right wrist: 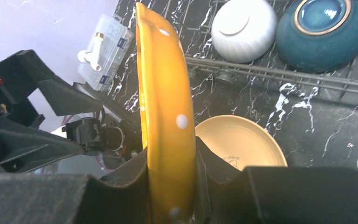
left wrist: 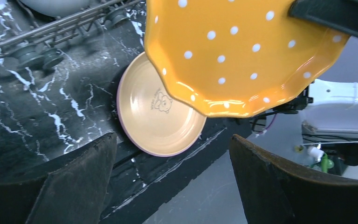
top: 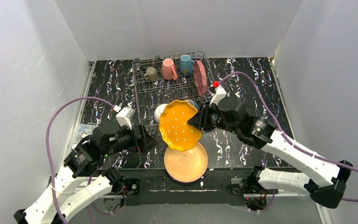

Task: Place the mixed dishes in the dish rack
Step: Insert the plate into the dish rack.

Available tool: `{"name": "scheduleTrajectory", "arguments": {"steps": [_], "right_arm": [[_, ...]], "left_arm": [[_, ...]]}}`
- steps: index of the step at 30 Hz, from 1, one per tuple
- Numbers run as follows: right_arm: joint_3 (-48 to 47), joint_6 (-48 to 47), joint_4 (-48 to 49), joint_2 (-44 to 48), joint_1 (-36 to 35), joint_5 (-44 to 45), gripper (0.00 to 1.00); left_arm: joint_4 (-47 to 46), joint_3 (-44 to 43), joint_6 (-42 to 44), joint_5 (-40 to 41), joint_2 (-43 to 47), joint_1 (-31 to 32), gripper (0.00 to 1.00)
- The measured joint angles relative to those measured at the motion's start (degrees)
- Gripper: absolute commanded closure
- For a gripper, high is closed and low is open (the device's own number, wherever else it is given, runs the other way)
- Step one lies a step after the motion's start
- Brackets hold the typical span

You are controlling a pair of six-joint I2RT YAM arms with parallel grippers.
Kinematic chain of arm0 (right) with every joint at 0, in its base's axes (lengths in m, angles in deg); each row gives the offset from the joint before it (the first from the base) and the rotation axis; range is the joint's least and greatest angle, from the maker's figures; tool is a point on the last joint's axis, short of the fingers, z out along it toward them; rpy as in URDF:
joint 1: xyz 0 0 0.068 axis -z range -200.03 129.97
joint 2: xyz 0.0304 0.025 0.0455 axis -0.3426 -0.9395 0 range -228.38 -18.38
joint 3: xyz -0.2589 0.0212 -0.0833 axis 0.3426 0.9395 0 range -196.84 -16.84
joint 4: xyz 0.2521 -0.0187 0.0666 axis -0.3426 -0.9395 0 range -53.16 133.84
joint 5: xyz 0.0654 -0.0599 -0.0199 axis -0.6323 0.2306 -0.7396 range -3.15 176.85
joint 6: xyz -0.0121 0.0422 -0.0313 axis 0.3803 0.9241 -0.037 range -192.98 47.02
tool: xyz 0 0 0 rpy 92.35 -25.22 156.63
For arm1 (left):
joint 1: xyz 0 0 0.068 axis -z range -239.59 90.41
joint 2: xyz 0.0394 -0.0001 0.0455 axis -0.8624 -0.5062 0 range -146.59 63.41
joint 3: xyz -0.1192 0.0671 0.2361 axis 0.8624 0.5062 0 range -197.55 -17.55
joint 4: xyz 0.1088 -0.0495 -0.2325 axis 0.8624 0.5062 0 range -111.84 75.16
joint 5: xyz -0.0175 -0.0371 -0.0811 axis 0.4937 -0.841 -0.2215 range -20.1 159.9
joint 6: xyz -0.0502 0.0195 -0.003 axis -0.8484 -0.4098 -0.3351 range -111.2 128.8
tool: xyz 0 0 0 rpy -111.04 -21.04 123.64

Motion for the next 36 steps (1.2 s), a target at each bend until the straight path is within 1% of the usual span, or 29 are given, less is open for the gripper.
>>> {"name": "scheduleTrajectory", "arguments": {"steps": [9,20,28,36], "right_arm": [[-10.99,-6.36,-3.96,-8.22,0.04,4.81,0.99],[-23.1,-13.4,-5.95,-18.84,2.51,9.11,0.99],[-29.75,-16.55,-6.58,-25.07,6.19,10.08,0.99],[-34.01,-18.51,-6.54,-30.45,9.11,10.38,0.99]], "left_arm": [[3.93,-2.56,5.99,3.23,-0.63,0.0,0.1],[5.14,-2.6,10.84,4.09,-0.48,0.0,0.1],[5.09,-2.03,13.0,4.72,1.49,0.0,0.1],[5.05,1.6,14.08,5.2,1.77,0.0,0.11]]}}
